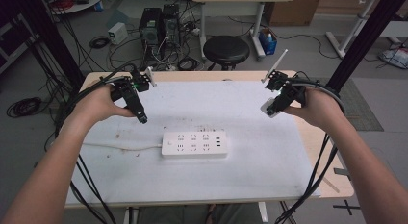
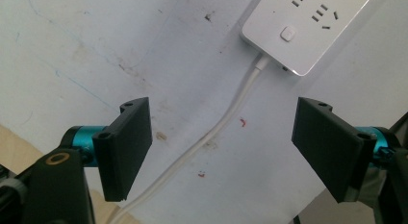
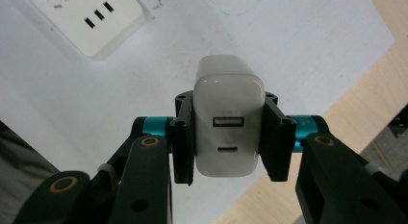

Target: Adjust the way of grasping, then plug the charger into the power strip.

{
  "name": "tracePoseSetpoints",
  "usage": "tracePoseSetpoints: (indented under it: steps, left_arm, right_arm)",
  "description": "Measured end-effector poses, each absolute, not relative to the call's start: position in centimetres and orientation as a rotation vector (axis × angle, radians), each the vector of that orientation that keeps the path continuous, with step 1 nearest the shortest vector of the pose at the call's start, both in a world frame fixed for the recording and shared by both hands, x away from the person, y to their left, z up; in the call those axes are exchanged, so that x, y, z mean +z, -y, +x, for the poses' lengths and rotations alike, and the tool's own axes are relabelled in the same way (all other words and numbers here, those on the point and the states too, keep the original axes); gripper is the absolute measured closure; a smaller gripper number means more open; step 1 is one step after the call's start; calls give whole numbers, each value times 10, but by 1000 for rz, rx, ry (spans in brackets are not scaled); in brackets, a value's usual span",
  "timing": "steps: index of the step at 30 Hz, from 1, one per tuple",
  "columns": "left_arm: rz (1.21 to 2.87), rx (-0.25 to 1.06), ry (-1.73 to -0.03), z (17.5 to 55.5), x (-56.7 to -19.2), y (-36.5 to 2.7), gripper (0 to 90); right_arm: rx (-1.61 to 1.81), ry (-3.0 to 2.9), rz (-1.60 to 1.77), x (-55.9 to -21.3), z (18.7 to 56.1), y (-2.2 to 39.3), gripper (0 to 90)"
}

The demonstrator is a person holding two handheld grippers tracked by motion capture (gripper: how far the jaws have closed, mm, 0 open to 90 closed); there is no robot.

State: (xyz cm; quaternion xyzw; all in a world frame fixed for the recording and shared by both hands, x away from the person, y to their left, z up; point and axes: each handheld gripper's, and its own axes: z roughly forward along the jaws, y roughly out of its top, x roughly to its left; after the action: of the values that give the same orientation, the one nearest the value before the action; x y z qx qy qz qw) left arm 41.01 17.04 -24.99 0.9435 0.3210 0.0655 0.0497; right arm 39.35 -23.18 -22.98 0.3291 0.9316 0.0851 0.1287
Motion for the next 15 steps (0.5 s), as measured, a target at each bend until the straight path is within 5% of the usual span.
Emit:
tracePoseSetpoints:
  steps: [15]
  left_arm:
    - [2834,222,-844,397,-249,-175,198]
  right_arm:
    - [174,-2708,902,-217,374,221,619]
